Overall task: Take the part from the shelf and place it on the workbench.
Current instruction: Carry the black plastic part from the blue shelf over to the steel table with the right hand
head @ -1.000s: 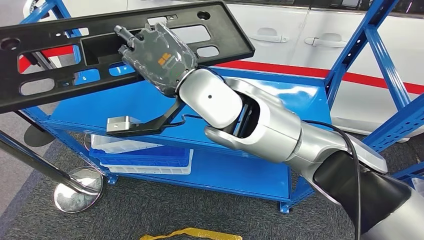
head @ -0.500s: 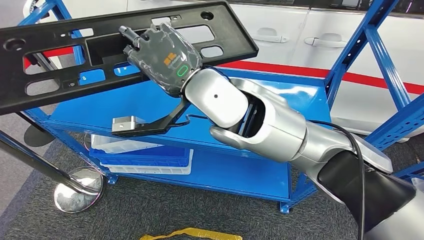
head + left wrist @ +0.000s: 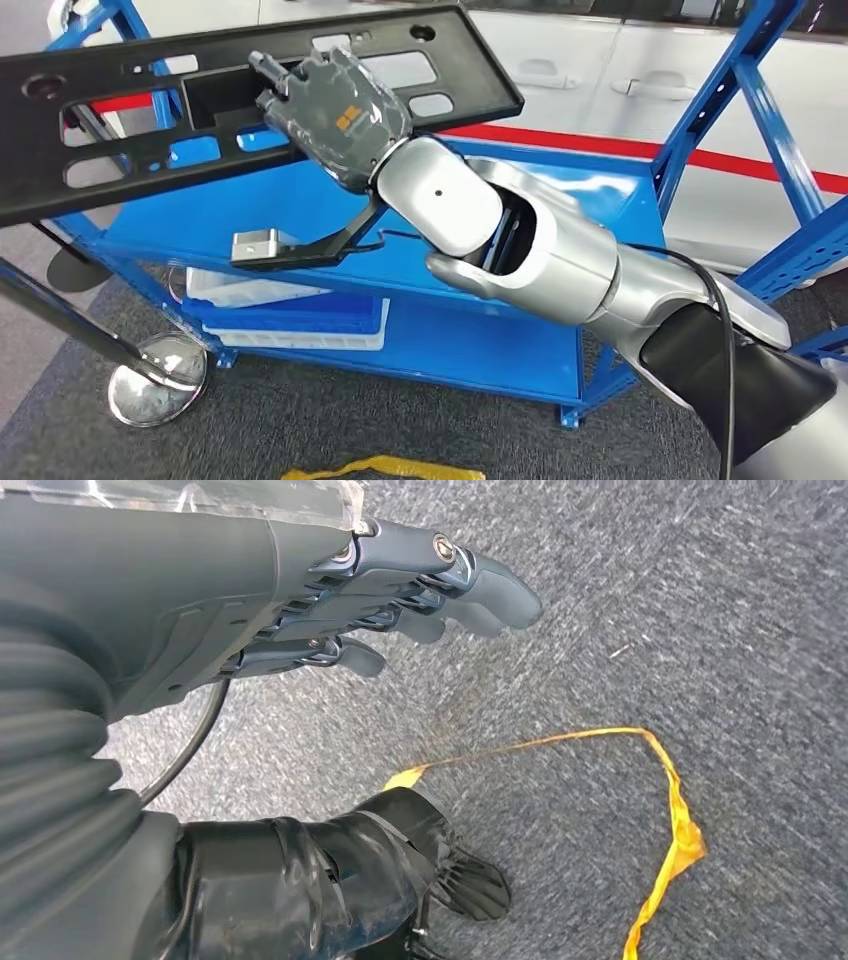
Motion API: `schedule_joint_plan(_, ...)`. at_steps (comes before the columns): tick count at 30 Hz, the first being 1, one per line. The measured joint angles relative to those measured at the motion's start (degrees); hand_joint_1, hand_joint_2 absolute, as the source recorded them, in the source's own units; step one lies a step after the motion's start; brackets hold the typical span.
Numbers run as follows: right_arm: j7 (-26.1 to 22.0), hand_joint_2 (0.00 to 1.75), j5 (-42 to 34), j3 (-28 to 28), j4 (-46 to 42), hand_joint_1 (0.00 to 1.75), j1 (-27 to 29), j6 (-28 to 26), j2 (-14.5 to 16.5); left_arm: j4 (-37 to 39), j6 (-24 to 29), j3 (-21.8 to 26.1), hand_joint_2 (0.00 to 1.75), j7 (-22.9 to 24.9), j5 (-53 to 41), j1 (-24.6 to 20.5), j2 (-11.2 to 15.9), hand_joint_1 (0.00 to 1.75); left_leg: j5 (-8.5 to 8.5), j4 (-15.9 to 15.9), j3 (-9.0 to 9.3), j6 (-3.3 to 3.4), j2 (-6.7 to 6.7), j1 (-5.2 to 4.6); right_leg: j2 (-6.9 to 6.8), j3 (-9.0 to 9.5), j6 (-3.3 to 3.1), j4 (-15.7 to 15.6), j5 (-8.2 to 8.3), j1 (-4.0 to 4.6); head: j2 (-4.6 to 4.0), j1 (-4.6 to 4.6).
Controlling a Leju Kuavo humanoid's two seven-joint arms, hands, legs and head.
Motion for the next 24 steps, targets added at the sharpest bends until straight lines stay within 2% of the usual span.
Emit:
schedule_joint_plan(3, 0.1, 1.75, 0.0, 0.0, -0.1, 1.75, 0.2, 0.0, -0.2, 0.0, 0.0, 0.0, 1.75, 0.1, 0.0, -0.1, 0.0, 0.00, 0.27, -0.4, 0.09, 0.23, 0.12, 0.16, -0.13, -4.15, 0.61, 10.1, -5.34, -0.40, 0.00, 0.04)
schedule_joint_plan(4, 0.1, 1.75, 0.0, 0.0, -0.1, 1.75, 0.4, 0.0, -0.3, 0.0, 0.0, 0.0, 1.75, 0.2, 0.0, -0.1, 0.0, 0.00, 0.25, -0.2, 0.00, 0.19, 0.12, 0.25, -0.15, -5.04, 0.88, 12.4, -5.83, -0.63, 0.00, 0.03)
schedule_joint_plan(5, 0.1, 1.75, 0.0, 0.1, -0.1, 1.75, 0.5, 0.0, -0.4, 0.0, 0.0, 0.0, 1.75, 0.2, 0.0, -0.1, 0.0, 0.00, 0.19, -0.1, -0.10, 0.10, 0.11, 0.41, -0.18, -5.03, 1.18, 12.7, -5.30, -0.92, 0.00, 0.03)
schedule_joint_plan(6, 0.1, 1.75, 0.0, 0.1, -0.1, 1.75, 0.6, 0.0, -0.5, 0.0, 0.0, 0.0, 1.75, 0.2, 0.0, -0.1, 0.0, 0.00, 0.08, 0.2, -0.19, -0.09, 0.08, 0.66, -0.25, -3.82, 1.47, 10.7, -3.72, -1.23, 0.00, 0.04)
schedule_joint_plan(7, 0.1, 1.75, 0.0, 0.1, -0.1, 1.75, 0.6, 0.0, -0.6, 0.0, 0.0, 0.0, 1.75, 0.2, 0.0, -0.1, 0.0, 0.00, -0.10, 0.6, -0.29, -0.40, 0.05, 0.92, -0.31, -1.81, 1.78, 7.0, -1.83, -1.56, 0.00, 0.04)
schedule_joint_plan(8, 0.1, 1.75, 0.0, 0.1, -0.1, 1.75, 0.6, 0.0, -0.6, 0.0, 0.0, 0.0, 1.75, 0.3, -0.1, 0.0, 0.1, 0.00, -0.28, 1.0, -0.49, -0.83, 0.01, 1.11, -0.28, 0.32, 2.04, 3.3, -0.67, -1.62, 0.00, 0.10)
schedule_joint_plan(9, 0.1, 1.75, 0.0, 0.1, -0.1, 1.75, 0.6, 0.0, -0.7, 0.0, 0.0, 0.0, 1.75, 0.3, -0.1, -0.1, 0.1, 0.00, -0.38, 1.3, -0.69, -1.33, -0.02, 1.22, -0.17, 1.84, 1.99, 0.6, 0.15, -1.49, 0.00, 0.13)
schedule_joint_plan(11, 0.1, 1.75, 0.0, 0.1, -0.2, 1.75, 0.7, 0.0, -0.7, 0.0, 0.1, 0.0, 1.75, 0.4, -0.1, -0.1, 0.3, 0.00, -0.05, 1.3, -0.89, -2.33, -0.14, 1.36, 0.12, 2.75, 1.47, -1.2, 0.30, -0.87, 0.00, 0.24)
schedule_joint_plan(13, 0.2, 1.75, 0.0, 0.1, -0.3, 1.75, 0.7, 0.0, -0.8, 0.0, 0.1, 0.0, 1.75, 0.4, -0.1, 0.0, 0.2, 0.00, 0.44, 0.7, -0.94, -3.23, -0.18, 1.66, 0.12, 2.49, 0.37, -1.9, 1.05, -0.72, 0.00, 0.27)
schedule_joint_plan(14, 0.2, 1.75, 0.0, 0.1, -0.3, 1.75, 0.7, 0.0, -0.9, 0.0, 0.1, 0.0, 1.75, 0.4, -0.1, 0.0, 0.2, 0.00, 0.03, 0.8, -1.19, -3.49, -0.13, 1.72, 0.05, 2.43, -0.26, -2.4, 1.42, -0.78, 0.00, 0.24)
schedule_joint_plan(15, 0.2, 1.75, 0.0, 0.1, -0.3, 1.75, 0.7, 0.0, -0.8, 0.0, 0.1, 0.0, 1.75, 0.4, -0.1, 0.0, 0.2, 0.00, -1.15, 2.1, -1.81, -3.62, -0.08, 1.72, -0.05, 2.30, -0.95, -2.8, 1.83, -0.92, 0.00, 0.23)
schedule_joint_plan(17, 0.2, 1.75, 0.0, 0.1, -0.4, 1.75, 0.7, 0.0, -0.8, 0.0, 0.1, 0.0, 1.75, 0.4, -0.1, -0.1, 0.3, 0.00, -5.40, 8.5, -4.27, -3.56, -0.04, 1.53, -0.28, 1.87, -1.83, -3.1, 2.42, -0.92, 0.00, 0.15)
schedule_joint_plan(18, 0.3, 1.75, 0.0, 0.1, -0.4, 1.75, 0.8, 0.0, -0.8, 0.0, 0.1, 0.0, 1.75, 0.4, -0.1, -0.1, 0.3, 0.00, -7.48, 12.6, -5.78, -3.55, -0.05, 1.48, -0.36, 1.53, -2.04, -3.1, 2.67, -0.80, 0.00, 0.17)
schedule_joint_plan(19, 0.3, 1.75, 0.0, 0.1, -0.4, 1.75, 0.8, 0.0, -0.8, 0.0, 0.1, 0.0, 1.75, 0.4, -0.1, 0.0, 0.4, 0.00, -8.77, 16.0, -6.87, -3.56, -0.05, 1.39, -0.42, 1.16, -2.10, -3.0, 2.90, -0.67, 0.00, 0.17)
schedule_joint_plan(20, 0.3, 1.75, 0.0, 0.1, -0.4, 1.75, 0.9, 0.0, -0.8, 0.0, 0.1, 0.0, 1.75, 0.5, -0.1, 0.0, 0.4, 0.00, -9.03, 17.5, -7.13, -3.55, -0.05, 1.33, -0.45, 0.75, -2.11, -2.9, 3.12, -0.58, 0.00, 0.18)
schedule_joint_plan(21, 0.3, 1.75, 0.0, 0.1, -0.4, 1.75, 0.9, 0.0, -0.8, 0.0, 0.1, 0.0, 1.75, 0.5, -0.1, 0.0, 0.4, 0.00, -8.19, 16.6, -6.19, -3.54, -0.04, 1.30, -0.45, 0.31, -2.02, -2.7, 3.30, -0.57, 0.00, 0.19)
schedule_joint_plan(24, 0.3, 1.75, 0.0, 0.1, -0.4, 1.75, 0.9, 0.0, -0.8, 0.0, 0.2, 0.0, 1.75, 0.6, -0.2, -0.2, 0.5, 0.00, -4.45, 5.7, 0.45, -3.57, -0.04, 1.15, -0.41, -0.87, -1.43, -1.8, 3.74, -0.67, 0.00, 0.17)
